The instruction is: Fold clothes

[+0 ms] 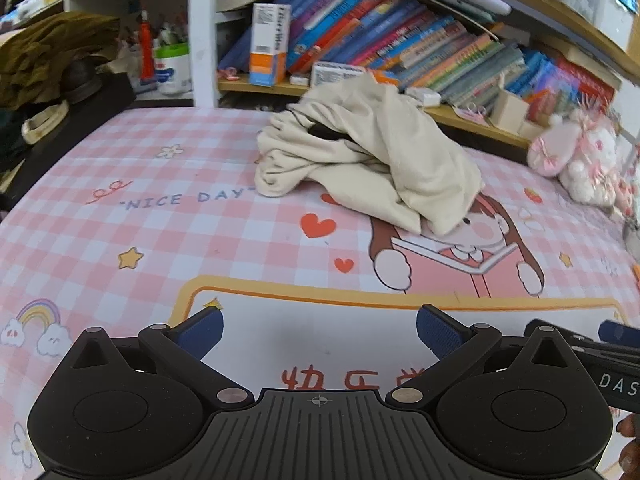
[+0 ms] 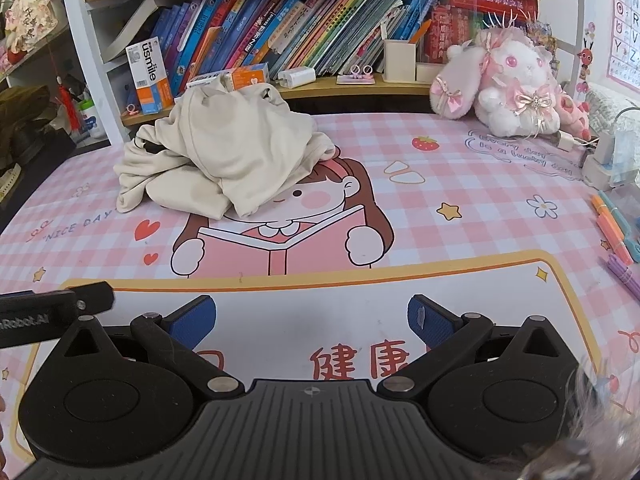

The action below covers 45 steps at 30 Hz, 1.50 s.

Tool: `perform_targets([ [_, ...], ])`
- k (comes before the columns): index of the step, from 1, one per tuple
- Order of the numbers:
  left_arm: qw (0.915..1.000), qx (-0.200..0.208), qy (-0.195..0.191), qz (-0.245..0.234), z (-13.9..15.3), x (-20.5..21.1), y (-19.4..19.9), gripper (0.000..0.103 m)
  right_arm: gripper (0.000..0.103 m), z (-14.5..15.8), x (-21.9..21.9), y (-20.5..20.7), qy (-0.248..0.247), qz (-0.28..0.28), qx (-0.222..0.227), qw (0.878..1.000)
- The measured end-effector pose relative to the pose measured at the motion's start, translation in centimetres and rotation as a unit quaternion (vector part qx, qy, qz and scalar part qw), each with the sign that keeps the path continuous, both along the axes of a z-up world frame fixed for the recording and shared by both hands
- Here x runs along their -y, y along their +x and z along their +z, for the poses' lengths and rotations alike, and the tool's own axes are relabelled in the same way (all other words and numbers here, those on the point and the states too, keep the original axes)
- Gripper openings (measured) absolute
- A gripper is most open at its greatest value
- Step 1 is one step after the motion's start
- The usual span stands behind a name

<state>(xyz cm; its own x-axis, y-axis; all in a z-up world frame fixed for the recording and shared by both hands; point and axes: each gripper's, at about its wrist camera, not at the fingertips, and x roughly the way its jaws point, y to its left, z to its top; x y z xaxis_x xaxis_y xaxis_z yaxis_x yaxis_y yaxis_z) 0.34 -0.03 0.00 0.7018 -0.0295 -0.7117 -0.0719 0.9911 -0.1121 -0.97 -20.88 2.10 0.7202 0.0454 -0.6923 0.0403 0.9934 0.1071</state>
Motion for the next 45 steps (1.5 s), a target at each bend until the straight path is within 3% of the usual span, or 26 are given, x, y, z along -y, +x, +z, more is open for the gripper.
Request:
perform_targets([
  [4, 0.9996, -0.004, -0.022, -0.016, 0.1, 0.1, 0.4, 0.103, 0.103, -0.3, 0.2, 0.3, 0.003, 0.004, -0.005, 1.000],
  [9, 0.9991, 0.002, 0.013, -0.040, 0.3, 1.8, 0.8, 0.103, 0.103, -0.6, 0.5, 0.6, 0.006, 0.017, -0.005, 1.000],
  [15, 0.9978, 0.017, 0.025, -0.058, 0.0, 2.9, 2.3, 0.103, 0.103, -1.2, 1.8, 0.9, 0.023, 0.026, -0.009, 0.999],
  [20, 0.9982, 0.011, 0.022, -0.055, -0.5, 3.6, 5.8, 0.103, 0.103, -1.8, 3.2, 0.9, 0.060, 0.036, -0.014, 0.997],
  [26, 0.9974, 0.019, 0.032, -0.062, -0.5, 4.6, 10.9, 0.103, 0.103, -2.2, 4.6, 0.9, 0.054, 0.040, -0.021, 0.998],
  [33, 0.9979, 0.026, 0.048, -0.035, -0.4, 5.6, 16.3, 0.097, 0.103, -2.1, 4.8, 1.3, 0.054, 0.084, -0.028, 0.995],
  [38, 0.9990, 0.028, 0.031, -0.016, -0.1, 5.4, 18.2, 0.095, 0.103, -2.0, 4.8, 1.2, 0.046, 0.102, -0.030, 0.993],
  [41, 0.9992, 0.024, 0.030, -0.007, -0.2, 5.3, 19.1, 0.091, 0.096, -1.9, 4.8, 1.1, 0.047, 0.113, -0.032, 0.992],
  [43, 0.9995, 0.021, 0.023, -0.005, -0.3, 5.1, 19.5, 0.088, 0.080, -1.7, 4.6, 1.1, 0.040, 0.117, -0.031, 0.992],
  [45, 0.9997, 0.018, 0.018, -0.003, -0.3, 4.8, 19.9, 0.079, 0.070, -1.7, 4.4, 1.1, 0.032, 0.120, -0.034, 0.992],
])
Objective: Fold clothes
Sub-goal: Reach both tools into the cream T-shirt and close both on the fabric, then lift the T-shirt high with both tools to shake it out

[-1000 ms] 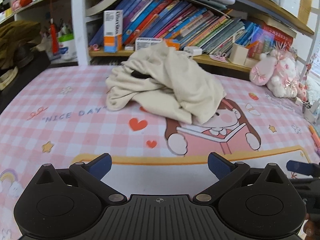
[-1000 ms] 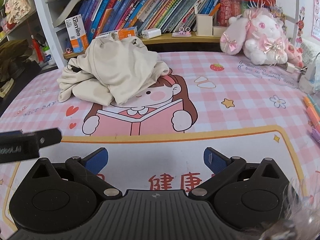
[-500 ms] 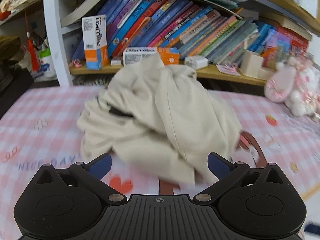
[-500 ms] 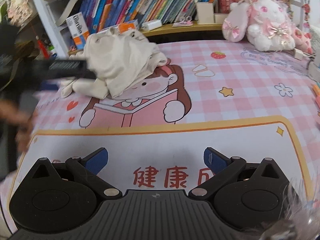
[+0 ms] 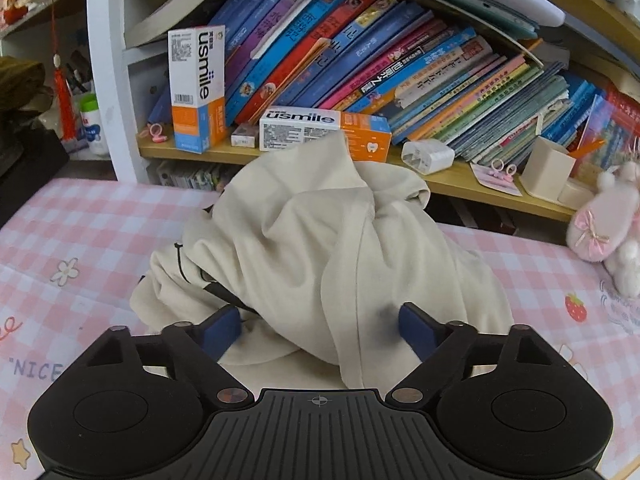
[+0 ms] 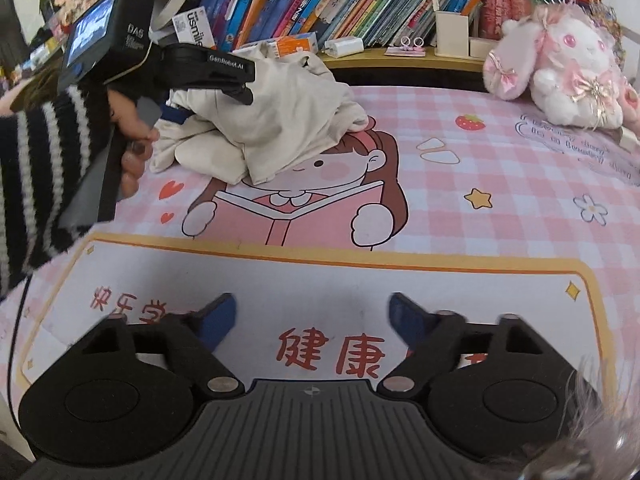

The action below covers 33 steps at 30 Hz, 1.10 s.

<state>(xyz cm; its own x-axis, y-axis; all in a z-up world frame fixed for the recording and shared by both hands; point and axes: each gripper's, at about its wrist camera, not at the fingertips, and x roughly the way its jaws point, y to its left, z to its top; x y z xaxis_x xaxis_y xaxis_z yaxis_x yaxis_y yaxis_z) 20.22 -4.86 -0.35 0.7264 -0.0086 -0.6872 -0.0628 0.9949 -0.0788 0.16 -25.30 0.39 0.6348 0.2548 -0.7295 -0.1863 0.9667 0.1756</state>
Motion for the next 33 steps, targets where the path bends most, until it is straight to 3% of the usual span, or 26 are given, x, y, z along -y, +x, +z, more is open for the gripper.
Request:
perform_targets([
  [1, 1.0000, -0.001, -0.002, 0.000, 0.0, -0.1, 0.1, 0.076, 0.067, 0.0, -0.1, 0.0, -0.001, 0.000, -0.001, 1.000],
  [4, 0.9999, -0.002, -0.012, -0.004, -0.1, -0.6, 0.3, 0.051, 0.067, 0.0, -0.3, -0.1, -0.003, 0.003, -0.001, 1.000],
  [6, 0.9989, -0.001, -0.042, -0.021, 0.1, -1.2, 0.1, 0.015, 0.067, 0.2, -0.5, -0.2, -0.006, 0.006, 0.003, 1.000],
  [8, 0.9972, 0.005, -0.067, -0.033, 0.8, -1.5, -0.5, 0.011, 0.066, 0.3, -0.9, -0.3, -0.019, 0.007, 0.001, 1.000],
  [10, 0.9953, 0.015, -0.084, -0.047, 1.7, -1.6, -1.5, 0.010, 0.057, 0.2, -1.1, -0.3, -0.023, 0.008, 0.000, 1.000],
  [15, 0.9899, 0.053, -0.085, -0.100, 4.8, -1.3, -6.3, 0.009, 0.058, 0.5, -1.9, -0.3, -0.036, 0.007, 0.009, 0.999],
  [19, 0.9847, 0.078, -0.103, -0.117, 6.7, -2.8, -10.8, 0.009, 0.057, 1.3, -3.5, -0.3, -0.059, 0.033, 0.054, 0.996],
  [24, 0.9781, 0.069, -0.146, -0.131, 7.1, -4.0, -14.6, 0.009, 0.061, 2.2, -6.8, -1.4, -0.110, 0.120, 0.144, 0.976],
  [29, 0.9705, 0.039, -0.167, -0.169, 5.8, -2.5, -17.0, 0.010, 0.070, 2.7, -9.6, -2.0, -0.130, 0.189, 0.168, 0.959],
  [32, 0.9722, 0.027, -0.160, -0.168, 5.1, -1.9, -17.8, 0.014, 0.058, 2.2, -10.4, -1.4, -0.127, 0.199, 0.146, 0.961],
  [33, 0.9744, 0.025, -0.152, -0.163, 4.9, -1.9, -18.1, 0.018, 0.040, 2.1, -10.6, -1.2, -0.126, 0.202, 0.137, 0.962],
])
